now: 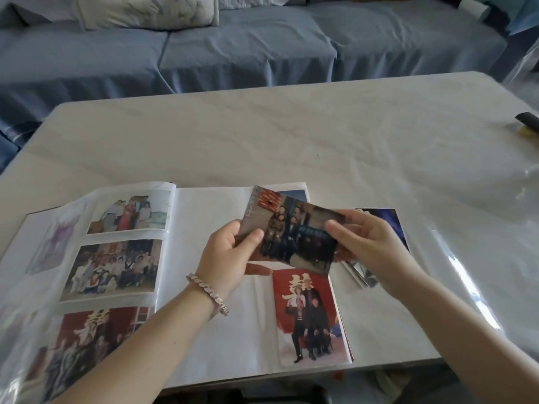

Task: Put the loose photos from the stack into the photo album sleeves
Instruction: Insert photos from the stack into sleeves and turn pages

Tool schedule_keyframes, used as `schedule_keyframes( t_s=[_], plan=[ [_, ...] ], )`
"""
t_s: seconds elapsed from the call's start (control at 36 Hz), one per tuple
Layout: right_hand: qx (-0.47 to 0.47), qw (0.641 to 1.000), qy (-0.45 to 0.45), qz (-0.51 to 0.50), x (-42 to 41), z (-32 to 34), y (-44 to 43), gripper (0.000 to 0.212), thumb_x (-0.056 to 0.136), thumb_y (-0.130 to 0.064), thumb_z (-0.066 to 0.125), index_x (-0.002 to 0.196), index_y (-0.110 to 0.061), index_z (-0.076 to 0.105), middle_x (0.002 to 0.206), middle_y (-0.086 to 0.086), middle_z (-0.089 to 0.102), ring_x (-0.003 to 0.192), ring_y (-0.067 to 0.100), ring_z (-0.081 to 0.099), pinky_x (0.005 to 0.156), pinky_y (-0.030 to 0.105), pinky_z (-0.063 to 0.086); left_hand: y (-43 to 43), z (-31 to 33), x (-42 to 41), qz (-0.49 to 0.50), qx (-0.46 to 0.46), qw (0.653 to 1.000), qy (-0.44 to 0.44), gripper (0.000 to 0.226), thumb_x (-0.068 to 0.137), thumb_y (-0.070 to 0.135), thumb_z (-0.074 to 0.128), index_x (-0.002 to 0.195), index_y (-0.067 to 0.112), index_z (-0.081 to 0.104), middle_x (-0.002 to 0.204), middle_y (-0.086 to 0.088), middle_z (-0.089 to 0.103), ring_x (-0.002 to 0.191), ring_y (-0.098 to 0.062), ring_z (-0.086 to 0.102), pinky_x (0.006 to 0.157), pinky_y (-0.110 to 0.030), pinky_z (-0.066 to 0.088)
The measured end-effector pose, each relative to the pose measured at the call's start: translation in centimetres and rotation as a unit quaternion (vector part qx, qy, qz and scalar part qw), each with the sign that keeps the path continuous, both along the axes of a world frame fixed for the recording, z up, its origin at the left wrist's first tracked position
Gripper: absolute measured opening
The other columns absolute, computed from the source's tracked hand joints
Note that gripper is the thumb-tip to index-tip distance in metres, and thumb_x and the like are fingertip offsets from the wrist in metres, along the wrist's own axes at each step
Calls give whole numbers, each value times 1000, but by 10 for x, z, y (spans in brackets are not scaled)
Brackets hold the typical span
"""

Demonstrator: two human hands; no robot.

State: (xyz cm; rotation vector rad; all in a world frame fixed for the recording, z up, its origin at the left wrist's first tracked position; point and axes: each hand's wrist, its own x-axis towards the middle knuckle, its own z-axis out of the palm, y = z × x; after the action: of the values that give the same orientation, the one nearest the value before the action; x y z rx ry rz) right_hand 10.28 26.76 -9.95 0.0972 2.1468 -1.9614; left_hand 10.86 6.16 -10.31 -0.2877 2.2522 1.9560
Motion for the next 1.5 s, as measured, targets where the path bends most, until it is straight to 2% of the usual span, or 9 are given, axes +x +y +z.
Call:
schedule_keyframes(
  t_s=[0.06, 0.19, 0.25, 0.36, 0.5, 0.67, 0.83, 1.17, 1.5],
  plan=[
    [-30, 997, -55, 37, 2, -6, -9, 36, 72, -32, 62, 104, -17, 61, 85, 1, 74, 76, 17, 71, 57, 22, 56, -7, 0, -1, 24, -2, 1000, -4, 11, 91, 12, 55, 86, 18, 62, 86, -6, 70, 69, -16, 71, 52, -32, 58],
    [45, 997, -56, 27, 2, -23, -28, 7, 90, -18, 57, 91, -22, 62, 75, -5, 73, 64, 16, 71, 47, 19, 51, -29, -7, -3, -15, -150, 989, 12, 11, 94, 26, 49, 93, 20, 58, 91, 1, 70, 79, -13, 70, 69, -37, 58],
    [54, 998, -32, -18, -5, -25, -28, 14, 92, -10, 55, 86, -21, 61, 68, -7, 72, 57, 16, 69, 42, 19, 50, -48, -14, -7, -49, -332, 941, 45, 24, 95, 34, 47, 112, 19, 56, 107, 7, 64, 101, -17, 63, 86, -30, 47],
    [102, 988, 40, -108, -23, -24, -20, 15, 94, -5, 51, 84, -14, 59, 57, -3, 68, 43, 13, 63, 36, 19, 45, -87, -27, -17, -117, -627, 768, 62, 51, 94, 43, 41, 140, 21, 37, 154, 1, 24, 142, -17, 18, 114, -37, 8],
    [180, 970, 95, -136, -42, -22, -15, 12, 94, -9, 52, 84, -11, 57, 61, 3, 69, 44, 16, 63, 36, 19, 46, -116, -46, -19, -151, -665, 730, -41, 67, 89, 66, 18, 148, 36, 6, 150, 13, -29, 140, -12, -26, 112, -43, -15],
    [231, 961, 116, -98, -54, -26, -34, 9, 95, -8, 51, 93, -13, 59, 64, 0, 66, 42, 10, 61, 39, 14, 45, -119, -54, -18, -126, -656, 744, -23, 68, 86, 71, 19, 147, 42, 10, 139, 19, -36, 138, -10, -30, 111, -41, -16],
    [285, 955, 82, -28, -59, -35, -51, 17, 95, -8, 50, 80, -7, 57, 52, 6, 64, 39, 12, 60, 41, 20, 49, -119, -54, -18, -112, -636, 763, -14, 68, 85, 71, 24, 145, 43, 16, 138, 24, -31, 138, -8, -28, 111, -40, -14],
    [201, 965, -150, 77, -94, -36, -39, 9, 92, -4, 54, 84, -3, 58, 56, 10, 58, 31, 7, 47, 34, 15, 39, -120, -54, -18, -96, -606, 790, 2, 68, 83, 71, 35, 144, 42, 22, 153, 22, -14, 137, -4, -24, 113, -40, -12],
    [286, 930, -95, 209, -121, -44, -96, 22, 92, -12, 57, 70, -7, 53, 38, -3, 55, 32, 7, 51, 37, 16, 40, -122, -54, -19, -110, -609, 786, -6, 67, 84, 71, 32, 144, 43, 20, 153, 21, -18, 137, -6, -28, 112, -43, -13]
  ],
)
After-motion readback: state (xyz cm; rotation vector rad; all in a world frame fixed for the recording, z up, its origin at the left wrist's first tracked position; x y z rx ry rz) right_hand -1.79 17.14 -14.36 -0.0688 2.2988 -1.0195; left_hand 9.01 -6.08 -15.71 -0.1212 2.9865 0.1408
